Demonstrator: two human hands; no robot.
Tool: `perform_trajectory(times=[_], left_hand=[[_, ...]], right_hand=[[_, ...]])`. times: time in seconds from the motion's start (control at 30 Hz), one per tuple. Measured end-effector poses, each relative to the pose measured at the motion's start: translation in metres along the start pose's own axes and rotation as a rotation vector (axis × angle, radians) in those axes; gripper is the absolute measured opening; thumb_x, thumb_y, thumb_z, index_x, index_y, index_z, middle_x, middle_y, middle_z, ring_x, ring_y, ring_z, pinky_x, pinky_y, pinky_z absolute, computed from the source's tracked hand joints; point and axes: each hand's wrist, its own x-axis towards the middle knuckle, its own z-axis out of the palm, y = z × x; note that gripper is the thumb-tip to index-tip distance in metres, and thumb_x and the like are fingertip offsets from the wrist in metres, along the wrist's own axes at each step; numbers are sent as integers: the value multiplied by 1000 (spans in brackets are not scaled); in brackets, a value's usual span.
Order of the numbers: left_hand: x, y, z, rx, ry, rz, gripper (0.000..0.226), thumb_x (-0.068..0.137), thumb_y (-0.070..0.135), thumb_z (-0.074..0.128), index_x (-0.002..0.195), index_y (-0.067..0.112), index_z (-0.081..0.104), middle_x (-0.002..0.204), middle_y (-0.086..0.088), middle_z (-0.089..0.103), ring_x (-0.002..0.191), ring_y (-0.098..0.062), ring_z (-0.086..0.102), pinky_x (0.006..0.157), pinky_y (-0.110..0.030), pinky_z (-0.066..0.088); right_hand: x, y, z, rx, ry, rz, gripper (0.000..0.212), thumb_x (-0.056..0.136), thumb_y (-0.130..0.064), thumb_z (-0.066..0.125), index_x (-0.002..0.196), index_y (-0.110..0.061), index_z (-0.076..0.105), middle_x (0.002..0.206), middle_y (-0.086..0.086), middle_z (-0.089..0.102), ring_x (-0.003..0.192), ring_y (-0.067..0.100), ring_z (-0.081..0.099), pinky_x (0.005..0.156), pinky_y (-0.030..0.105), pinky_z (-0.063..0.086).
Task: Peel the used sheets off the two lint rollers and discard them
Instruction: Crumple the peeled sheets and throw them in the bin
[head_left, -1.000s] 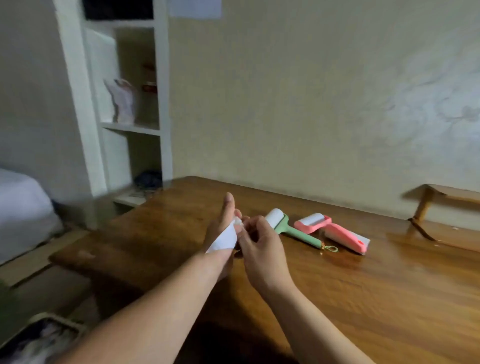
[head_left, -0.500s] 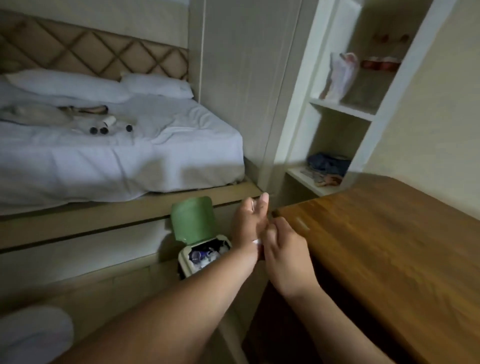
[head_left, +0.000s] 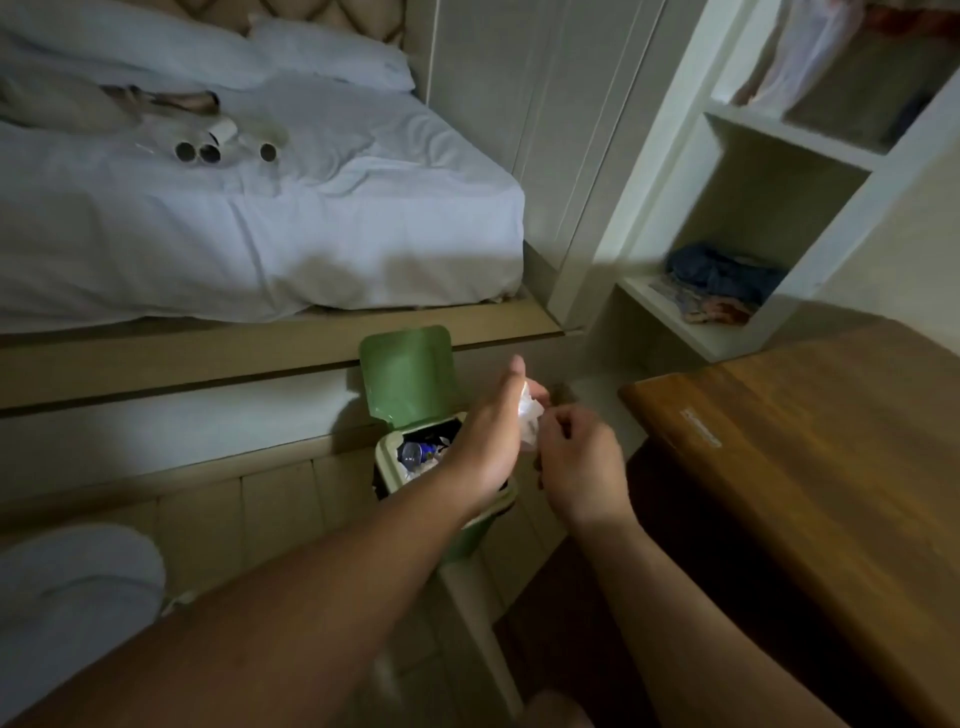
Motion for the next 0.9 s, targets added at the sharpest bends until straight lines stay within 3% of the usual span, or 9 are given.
perform_trajectory(times=[0.1, 0.2, 0.3, 0.43, 0.5, 0.57, 0.63, 0.8, 0.9], left_hand=[[-5, -19, 8, -20, -38, 120, 39, 118, 36, 41, 146, 19, 63, 147, -7, 66, 135, -17, 61, 115, -36, 49], [-2, -43, -5, 165, -86, 273, 45, 119, 20, 42, 164, 21, 47, 168, 5, 48, 155, -5, 41, 129, -24, 31], [9, -66, -28, 316, -64, 277, 48, 118, 19, 48, 165, 28, 46, 164, 2, 56, 149, -6, 50, 124, -30, 40], [17, -101, -42, 440, -95, 191, 64, 117, 30, 46, 173, 39, 18, 124, -1, 76, 107, -13, 72, 91, -33, 53], [19, -119, -47, 522, -80, 190, 49, 116, 34, 44, 164, 31, 34, 128, -1, 76, 108, -19, 74, 86, -33, 53], [19, -135, -50, 581, -77, 208, 21, 114, 32, 46, 134, 27, 51, 109, -2, 78, 90, -18, 73, 72, -31, 50], [20, -149, -52, 652, -78, 242, 13, 111, 28, 54, 123, 25, 56, 100, 0, 75, 79, -12, 65, 63, -18, 42], [32, -166, -63, 570, -235, 101, 36, 111, 35, 57, 147, 37, 63, 132, 20, 68, 111, 6, 63, 92, -9, 48], [46, -167, -70, 551, -130, 106, 13, 108, 36, 65, 115, 33, 74, 113, 16, 78, 94, 1, 72, 83, -21, 57]], right_hand=[[19, 0, 21, 404, -57, 257, 22, 109, -16, 60, 96, -10, 76, 82, 8, 80, 78, 27, 77, 70, 43, 61], [30, 9, 34, 783, -137, 494, 23, 110, -9, 57, 95, -5, 73, 83, 11, 76, 76, 24, 73, 76, 40, 59], [33, 27, 43, 978, -215, 607, 24, 109, -3, 51, 109, 10, 71, 94, 22, 75, 83, 31, 76, 72, 40, 65], [29, 56, 62, 830, -346, 524, 25, 111, -12, 59, 107, -1, 81, 93, 13, 83, 78, 20, 82, 64, 31, 64], [27, 70, 69, 765, -427, 486, 27, 110, -19, 62, 103, -10, 87, 102, 11, 85, 88, 20, 83, 76, 35, 65], [25, 84, 75, 729, -501, 501, 28, 111, -25, 61, 112, -12, 86, 111, 11, 86, 97, 21, 84, 87, 40, 65], [28, 97, 83, 702, -456, 551, 27, 111, -25, 63, 120, -7, 81, 111, 14, 86, 99, 24, 84, 85, 39, 67], [51, 118, 95, 672, -304, 703, 17, 107, -14, 68, 109, -2, 80, 96, 13, 84, 83, 22, 79, 69, 34, 64], [60, 120, 105, 576, -351, 701, 19, 110, -19, 65, 110, -7, 80, 99, 12, 84, 84, 21, 77, 63, 30, 60]])
